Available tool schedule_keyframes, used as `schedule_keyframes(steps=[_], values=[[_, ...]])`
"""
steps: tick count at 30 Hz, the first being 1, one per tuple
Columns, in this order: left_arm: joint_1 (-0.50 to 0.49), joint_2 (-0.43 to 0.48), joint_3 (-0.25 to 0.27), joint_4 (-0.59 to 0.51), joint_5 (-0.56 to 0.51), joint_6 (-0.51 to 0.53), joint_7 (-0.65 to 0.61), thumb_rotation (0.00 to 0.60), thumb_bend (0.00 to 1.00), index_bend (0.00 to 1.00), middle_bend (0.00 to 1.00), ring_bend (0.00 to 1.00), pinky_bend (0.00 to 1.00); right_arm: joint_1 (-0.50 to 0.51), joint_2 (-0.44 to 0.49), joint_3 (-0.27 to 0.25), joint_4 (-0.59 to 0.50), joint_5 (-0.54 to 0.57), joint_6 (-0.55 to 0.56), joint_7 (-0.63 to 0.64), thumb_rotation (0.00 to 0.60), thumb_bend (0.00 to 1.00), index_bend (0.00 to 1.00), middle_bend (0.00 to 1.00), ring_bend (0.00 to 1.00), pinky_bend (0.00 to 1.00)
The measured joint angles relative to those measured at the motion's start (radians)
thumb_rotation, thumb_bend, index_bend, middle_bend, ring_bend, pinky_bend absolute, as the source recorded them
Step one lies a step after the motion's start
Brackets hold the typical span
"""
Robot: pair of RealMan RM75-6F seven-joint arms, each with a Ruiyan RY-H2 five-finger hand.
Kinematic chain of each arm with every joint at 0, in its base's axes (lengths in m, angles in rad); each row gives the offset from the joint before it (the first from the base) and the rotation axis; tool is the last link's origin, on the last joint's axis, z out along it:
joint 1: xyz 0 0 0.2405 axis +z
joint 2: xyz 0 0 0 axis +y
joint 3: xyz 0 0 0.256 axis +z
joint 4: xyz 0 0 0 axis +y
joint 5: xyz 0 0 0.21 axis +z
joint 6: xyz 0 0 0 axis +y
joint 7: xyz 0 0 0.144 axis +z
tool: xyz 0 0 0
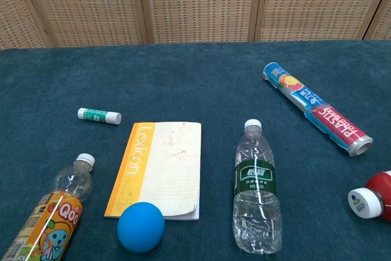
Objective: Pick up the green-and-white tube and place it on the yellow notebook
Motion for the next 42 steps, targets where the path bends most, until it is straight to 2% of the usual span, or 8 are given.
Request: schedule_keyframes(steps=[19, 27, 34, 42], values=[[-0.003, 0.000, -0.010, 0.004, -0.005, -0.024, -0.017, 0.600, 0.27, 0.00, 0.00, 0.00, 0.00, -0.004, 0.006, 0.002, -0.007, 0.000, 0.007, 0.006, 0.600, 0.00, 0.05, 0.00, 0.00, 0.00], [-0.034, 0.005, -0.035, -0.003, -0.019, -0.065, -0.015, 0.600, 0.27, 0.00, 0.00, 0.00, 0.00, -0.004, 0.010, 0.004, -0.005, 0.008, 0.001, 0.015, 0.600, 0.00, 0.05, 0.00, 0.00, 0.00], [-0.118, 0.027, -0.090, -0.012, -0.070, -0.178, 0.004, 0.600, 0.28, 0.01, 0.00, 0.00, 0.00, -0.002, 0.008, 0.003, -0.004, 0.008, -0.003, 0.011, 0.600, 0.00, 0.05, 0.00, 0.00, 0.00], [-0.269, 0.007, -0.163, 0.050, -0.232, -0.403, 0.005, 0.600, 0.29, 0.16, 0.00, 0.00, 0.00, 0.000, 0.009, 0.007, -0.001, 0.019, -0.010, 0.020, 0.600, 0.00, 0.05, 0.00, 0.00, 0.00]])
